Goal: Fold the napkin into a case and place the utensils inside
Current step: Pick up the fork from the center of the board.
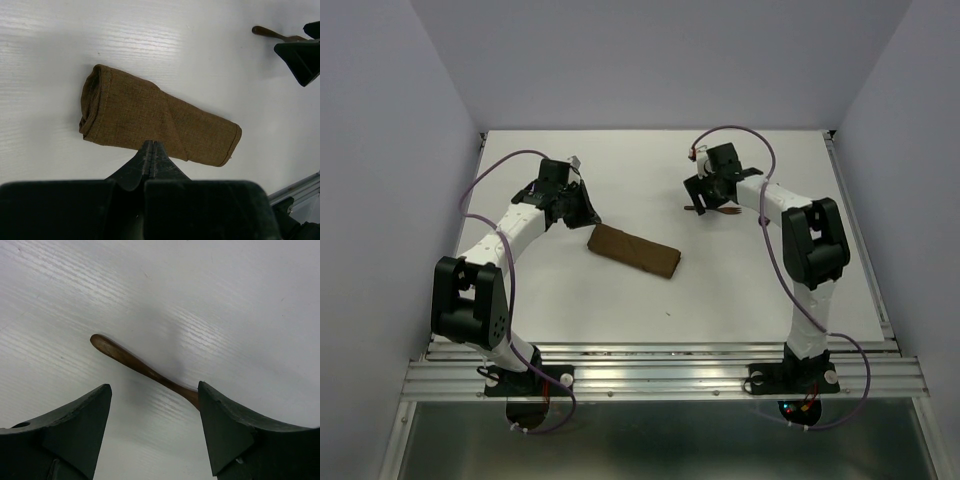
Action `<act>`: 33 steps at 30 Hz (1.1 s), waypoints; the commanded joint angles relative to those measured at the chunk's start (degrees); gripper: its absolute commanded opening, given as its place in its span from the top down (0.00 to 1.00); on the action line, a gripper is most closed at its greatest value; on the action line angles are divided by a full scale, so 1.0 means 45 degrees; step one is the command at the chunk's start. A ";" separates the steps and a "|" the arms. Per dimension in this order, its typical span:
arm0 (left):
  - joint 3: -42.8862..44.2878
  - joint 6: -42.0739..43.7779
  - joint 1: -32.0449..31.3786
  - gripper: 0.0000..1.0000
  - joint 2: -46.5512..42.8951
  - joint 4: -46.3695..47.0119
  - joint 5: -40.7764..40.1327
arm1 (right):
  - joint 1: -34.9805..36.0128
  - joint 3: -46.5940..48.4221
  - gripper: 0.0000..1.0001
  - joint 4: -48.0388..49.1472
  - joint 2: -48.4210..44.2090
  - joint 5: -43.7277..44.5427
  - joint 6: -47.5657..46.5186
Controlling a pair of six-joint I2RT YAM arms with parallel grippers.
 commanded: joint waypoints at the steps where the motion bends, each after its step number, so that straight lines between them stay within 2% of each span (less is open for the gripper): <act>1: -0.0214 0.0244 -0.0059 1.00 -0.0562 -0.0029 0.0037 | -0.0361 0.0304 0.25 0.0392 -0.0110 -0.0860 -0.1444; 8: -0.0390 0.0068 -0.0059 1.00 -0.0426 0.0225 0.0290 | -0.0888 0.1007 0.28 -0.0349 0.0729 -0.1993 -0.2362; 11: -0.0390 0.0088 -0.0059 1.00 -0.0135 0.0342 0.0291 | -0.1160 0.1144 0.33 -0.0408 0.1120 -0.2228 -0.2403; 14: -0.0236 0.0049 -0.0059 1.00 0.0353 0.0751 0.0195 | -0.1161 0.1533 0.48 -0.0680 0.1666 -0.2403 -0.2403; 15: -0.0137 0.0029 -0.0059 1.00 0.0529 0.0753 0.0155 | -0.1161 0.1631 0.48 -0.0779 0.1668 -0.2462 -0.2325; 18: 0.0427 -0.0126 -0.0059 1.00 0.1408 0.0811 0.0096 | -0.1161 0.1924 0.66 -0.1150 0.1921 -0.2560 -0.1975; 19: 0.0546 -0.0166 -0.0059 1.00 0.1603 0.0792 0.0135 | -0.1161 0.1925 0.67 -0.1189 0.1903 -0.2560 -0.1818; 28: 0.0469 -0.0244 -0.0059 1.00 0.1840 0.0967 0.0311 | -0.1161 0.0442 0.69 -0.0643 0.0731 -0.2170 -0.0704; 33: 0.0391 -0.0264 -0.0059 1.00 0.1840 0.1045 0.0408 | -0.1161 0.0130 0.69 -0.0643 0.0536 -0.2736 -0.0176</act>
